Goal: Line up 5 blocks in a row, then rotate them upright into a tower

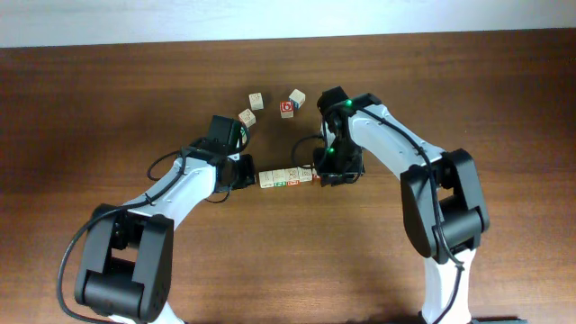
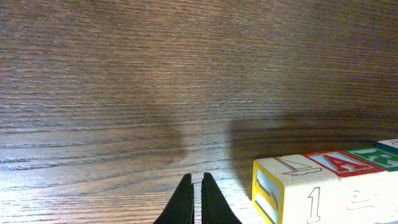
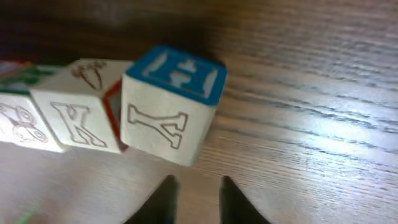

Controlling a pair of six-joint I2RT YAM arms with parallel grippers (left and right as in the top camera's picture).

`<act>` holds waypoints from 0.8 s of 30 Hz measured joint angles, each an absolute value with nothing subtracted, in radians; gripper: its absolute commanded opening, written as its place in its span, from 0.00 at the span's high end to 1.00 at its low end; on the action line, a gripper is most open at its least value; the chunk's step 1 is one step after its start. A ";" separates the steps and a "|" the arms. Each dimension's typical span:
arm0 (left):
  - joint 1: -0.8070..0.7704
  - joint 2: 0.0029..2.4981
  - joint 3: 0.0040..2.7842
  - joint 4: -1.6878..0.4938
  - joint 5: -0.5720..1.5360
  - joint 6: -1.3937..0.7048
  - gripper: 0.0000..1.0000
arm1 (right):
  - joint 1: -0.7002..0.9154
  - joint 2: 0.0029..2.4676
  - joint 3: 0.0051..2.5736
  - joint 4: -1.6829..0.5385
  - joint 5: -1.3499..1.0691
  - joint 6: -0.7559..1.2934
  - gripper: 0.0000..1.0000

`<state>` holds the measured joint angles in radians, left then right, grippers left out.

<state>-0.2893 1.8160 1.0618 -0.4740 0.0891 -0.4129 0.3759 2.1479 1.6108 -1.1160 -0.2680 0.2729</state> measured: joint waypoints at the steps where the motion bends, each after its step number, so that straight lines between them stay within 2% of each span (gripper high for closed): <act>1: -0.290 1.816 1.062 -0.476 0.089 -0.413 0.96 | 0.376 2.148 1.644 -1.103 -0.265 0.265 0.67; 3: -0.290 1.816 1.062 -0.482 0.089 -0.413 0.96 | 0.376 2.148 1.663 -1.069 -0.263 0.257 0.68; 5: -0.290 1.816 1.062 -0.484 0.089 -0.413 0.96 | 0.376 2.148 1.663 -1.044 -0.262 0.254 0.77; 6: -0.290 1.816 1.062 -0.485 0.089 -0.413 0.96 | 0.372 2.148 1.664 -1.024 -0.262 0.249 0.85; 8: -0.290 1.816 1.062 -0.485 0.089 -0.413 0.96 | 0.360 2.148 1.665 -0.979 -0.260 0.236 0.92; 18: -0.290 1.816 1.062 -0.485 0.089 -0.413 0.96 | 0.343 2.148 1.665 -0.895 -0.242 0.220 0.95; 24: -0.290 1.816 1.062 -0.485 0.089 -0.413 0.96 | 0.393 2.189 1.664 -0.896 -0.237 0.199 0.96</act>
<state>-0.2897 1.8160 1.0618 -0.4850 0.0891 -0.4129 0.3927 2.1891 1.6642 -0.8959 -0.2367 0.1993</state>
